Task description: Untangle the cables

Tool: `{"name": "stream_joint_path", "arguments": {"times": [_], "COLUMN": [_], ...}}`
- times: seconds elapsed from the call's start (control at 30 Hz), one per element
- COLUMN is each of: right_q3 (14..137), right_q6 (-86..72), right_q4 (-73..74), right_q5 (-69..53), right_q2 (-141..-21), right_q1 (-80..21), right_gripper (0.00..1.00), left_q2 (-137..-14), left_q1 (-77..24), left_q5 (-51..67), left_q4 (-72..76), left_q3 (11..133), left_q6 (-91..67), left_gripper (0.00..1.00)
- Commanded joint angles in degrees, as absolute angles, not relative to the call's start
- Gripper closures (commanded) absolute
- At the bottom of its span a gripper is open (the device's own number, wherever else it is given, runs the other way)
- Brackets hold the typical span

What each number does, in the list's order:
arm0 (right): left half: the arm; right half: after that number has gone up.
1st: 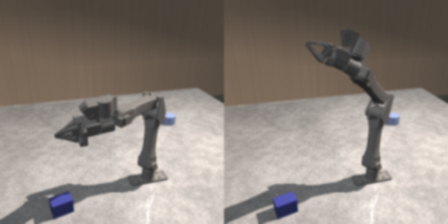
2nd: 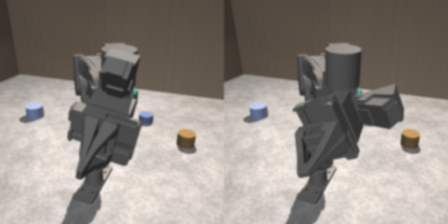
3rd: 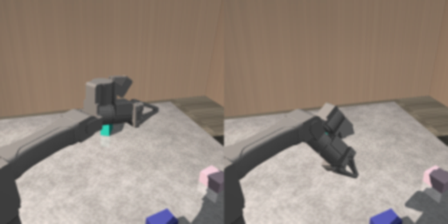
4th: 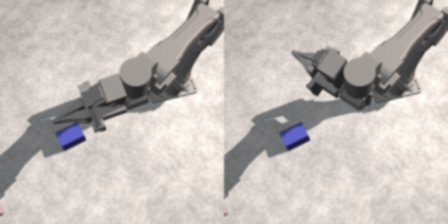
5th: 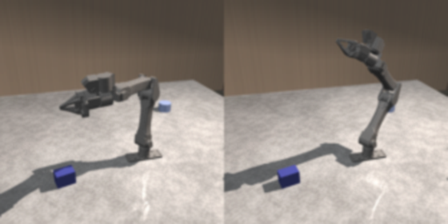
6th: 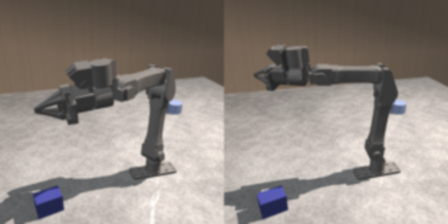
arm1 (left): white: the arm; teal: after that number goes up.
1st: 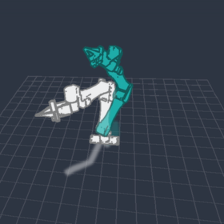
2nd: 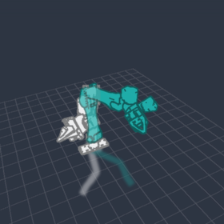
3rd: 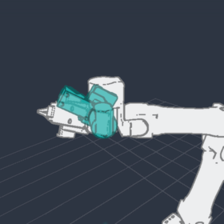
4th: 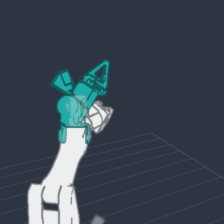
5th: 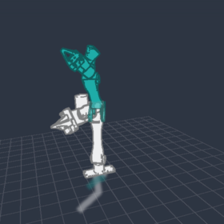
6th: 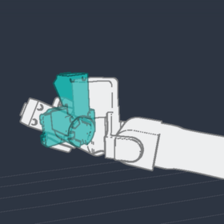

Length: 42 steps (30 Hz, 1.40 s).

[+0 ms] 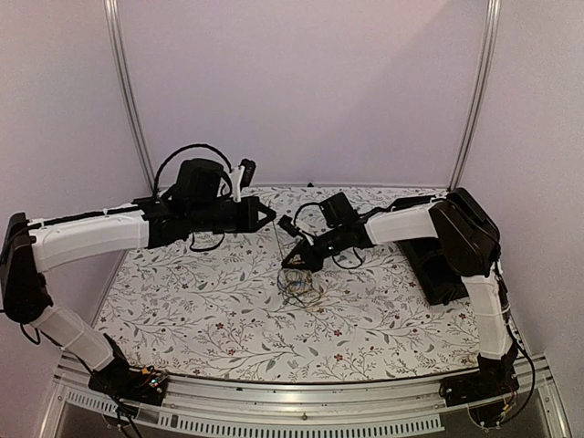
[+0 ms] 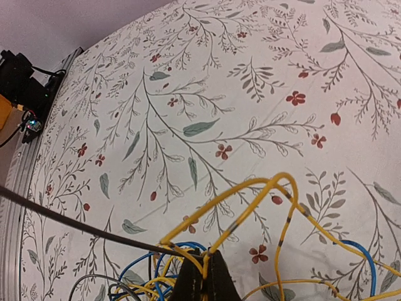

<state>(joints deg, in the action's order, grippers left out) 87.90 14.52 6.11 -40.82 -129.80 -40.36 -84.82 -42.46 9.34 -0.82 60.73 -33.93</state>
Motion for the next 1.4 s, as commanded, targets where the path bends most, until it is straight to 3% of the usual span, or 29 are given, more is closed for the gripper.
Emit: {"name": "stream_joint_path", "arguments": {"times": [0.0, 0.07, 0.17, 0.33, 0.47, 0.63, 0.77, 1.0, 1.2, 1.37], "right_q3": [86.23, 86.41, 87.02, 89.03, 88.8, 86.48, 81.88, 75.64, 78.42, 84.07], "right_q6": [11.85, 11.0, 9.43, 7.19, 6.92, 8.6, 14.21, 19.47, 20.29, 19.09], "right_q4": [8.93, 8.96, 9.26, 11.19, 11.34, 12.85, 15.07, 17.18, 20.72, 21.96], "right_q5": [-36.08, -35.57, -34.42, -30.58, -29.74, -31.16, -31.55, -31.44, -38.34, -44.53], "right_q2": [-133.81, -133.89, -134.07, -134.86, -134.85, -132.88, -125.01, -107.57, -101.99, -103.05], "right_q1": [-40.21, -40.25, -40.25, -40.25, -40.18, -39.93, -38.83, -36.13, -36.11, -36.39], "right_gripper": [1.0, 1.0, 0.89, 0.86, 0.91, 0.92, 0.86, 0.55, 0.45, 0.36], "left_q2": [-75.12, -73.78, -73.55, -76.01, -76.98, -76.99, -76.74, -75.14, -74.68, -76.07], "left_q1": [-44.53, -45.95, -48.46, -50.93, -51.4, -51.39, -51.33, -51.28, -51.29, -51.24], "left_q5": [2.77, 0.25, -4.09, -5.2, -5.99, -7.49, -8.69, -8.54, -7.98, -7.05], "left_q4": [0.67, 0.22, 0.18, -4.38, -5.55, -5.78, -5.95, -2.41, 3.14, 3.71], "left_q3": [75.07, 81.16, 90.64, 103.93, 106.41, 103.8, 98.79, 82.21, 71.37, 70.0], "left_q6": [-26.0, -22.53, -16.72, -11.48, -10.22, -9.93, -9.98, -15.73, -21.1, -22.01], "left_gripper": [1.0, 1.0, 1.0, 1.0, 1.0, 1.0, 1.0, 1.0, 1.0, 1.0]}}
